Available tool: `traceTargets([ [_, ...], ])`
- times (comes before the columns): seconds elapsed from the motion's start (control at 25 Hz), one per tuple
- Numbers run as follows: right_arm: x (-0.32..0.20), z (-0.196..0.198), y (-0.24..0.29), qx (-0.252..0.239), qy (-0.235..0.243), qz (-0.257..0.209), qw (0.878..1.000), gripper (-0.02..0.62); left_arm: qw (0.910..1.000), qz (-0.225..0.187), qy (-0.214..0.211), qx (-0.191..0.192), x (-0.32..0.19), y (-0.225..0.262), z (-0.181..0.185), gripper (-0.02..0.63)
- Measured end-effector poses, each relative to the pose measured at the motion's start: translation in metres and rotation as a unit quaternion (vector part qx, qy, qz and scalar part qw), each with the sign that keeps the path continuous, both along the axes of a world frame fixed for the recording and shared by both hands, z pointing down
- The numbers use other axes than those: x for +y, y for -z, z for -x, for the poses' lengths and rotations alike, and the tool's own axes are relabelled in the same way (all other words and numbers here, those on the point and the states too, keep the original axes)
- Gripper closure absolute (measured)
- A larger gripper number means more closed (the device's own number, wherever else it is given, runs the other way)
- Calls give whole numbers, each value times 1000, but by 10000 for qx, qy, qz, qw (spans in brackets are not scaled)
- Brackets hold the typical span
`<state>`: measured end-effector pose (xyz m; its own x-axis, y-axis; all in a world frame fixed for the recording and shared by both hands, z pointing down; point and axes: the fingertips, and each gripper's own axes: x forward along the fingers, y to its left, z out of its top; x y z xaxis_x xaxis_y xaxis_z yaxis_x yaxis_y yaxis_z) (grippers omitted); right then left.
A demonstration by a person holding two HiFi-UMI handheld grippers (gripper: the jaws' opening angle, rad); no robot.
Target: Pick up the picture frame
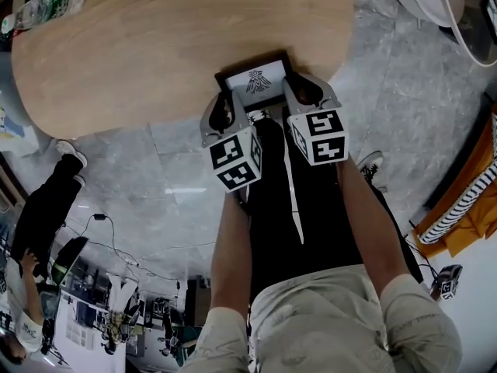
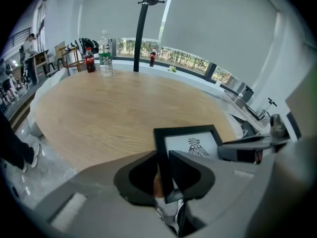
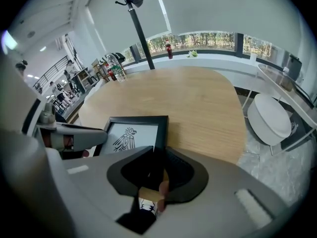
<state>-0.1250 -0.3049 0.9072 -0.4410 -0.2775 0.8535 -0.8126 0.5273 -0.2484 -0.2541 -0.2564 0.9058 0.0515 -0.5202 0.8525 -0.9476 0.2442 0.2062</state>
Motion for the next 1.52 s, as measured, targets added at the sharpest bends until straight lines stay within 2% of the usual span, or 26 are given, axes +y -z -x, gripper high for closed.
traceTargets([
  [0.24, -10, 5, 24, -87, -65, -210, 9997, 518, 9997, -209, -63, -93, -12, 25, 5, 523],
  [0.52, -27, -1, 74, -264, -202, -582, 9978, 518, 9972, -646, -239, -286, -33, 81, 1, 523],
  [0.84, -53, -5, 143, -455, -507, -1043, 9922, 520, 9899, -1198, -538, -536, -64, 156, -2, 523],
  [1.16, -54, -16, 213, -566, -689, -1400, 9861, 522, 9843, -1534, -607, -632, -67, 225, -12, 523],
  [1.52, -72, -29, 298, -688, -950, -1975, 9733, 522, 9701, -2146, -811, -791, -92, 310, -24, 525],
])
